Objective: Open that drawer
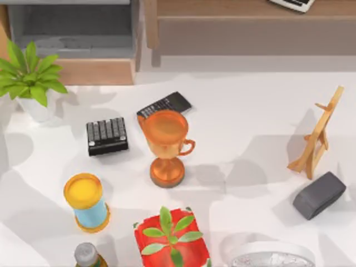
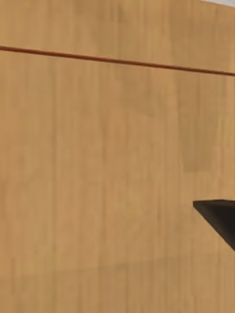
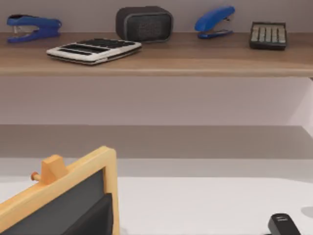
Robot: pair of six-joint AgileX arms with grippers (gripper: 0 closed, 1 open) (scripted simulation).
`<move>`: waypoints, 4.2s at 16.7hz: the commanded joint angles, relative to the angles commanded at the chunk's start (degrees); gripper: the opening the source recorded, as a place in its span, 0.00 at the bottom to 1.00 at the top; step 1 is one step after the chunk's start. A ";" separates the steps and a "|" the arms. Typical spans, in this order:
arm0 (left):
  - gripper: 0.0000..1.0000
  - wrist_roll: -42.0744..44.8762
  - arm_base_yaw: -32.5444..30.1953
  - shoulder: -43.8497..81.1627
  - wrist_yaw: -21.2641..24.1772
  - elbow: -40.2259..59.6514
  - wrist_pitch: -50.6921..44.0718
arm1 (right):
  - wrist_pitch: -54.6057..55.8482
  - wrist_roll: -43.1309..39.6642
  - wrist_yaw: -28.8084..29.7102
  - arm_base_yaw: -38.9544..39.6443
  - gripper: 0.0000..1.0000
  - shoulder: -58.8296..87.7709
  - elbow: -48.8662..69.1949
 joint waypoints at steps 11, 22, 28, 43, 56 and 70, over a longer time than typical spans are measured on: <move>0.32 0.00 0.00 0.00 0.00 0.00 0.00 | 0.00 0.00 0.00 0.00 1.00 0.00 0.00; 0.00 0.00 0.00 0.00 0.00 0.00 0.00 | 0.00 0.00 0.00 0.00 1.00 0.00 0.00; 0.00 -0.17 1.30 -1.27 0.74 -3.54 1.51 | 0.00 0.00 0.00 0.00 1.00 0.00 0.00; 0.00 0.11 5.77 -8.26 5.10 -19.29 10.01 | 0.00 0.00 0.00 0.00 1.00 0.00 0.00; 0.00 0.38 10.63 -13.15 10.17 -31.37 16.59 | 0.00 0.00 0.00 0.00 1.00 0.00 0.00; 0.23 0.65 16.60 -17.08 16.23 -41.65 22.34 | 0.00 0.00 0.00 0.00 1.00 0.00 0.00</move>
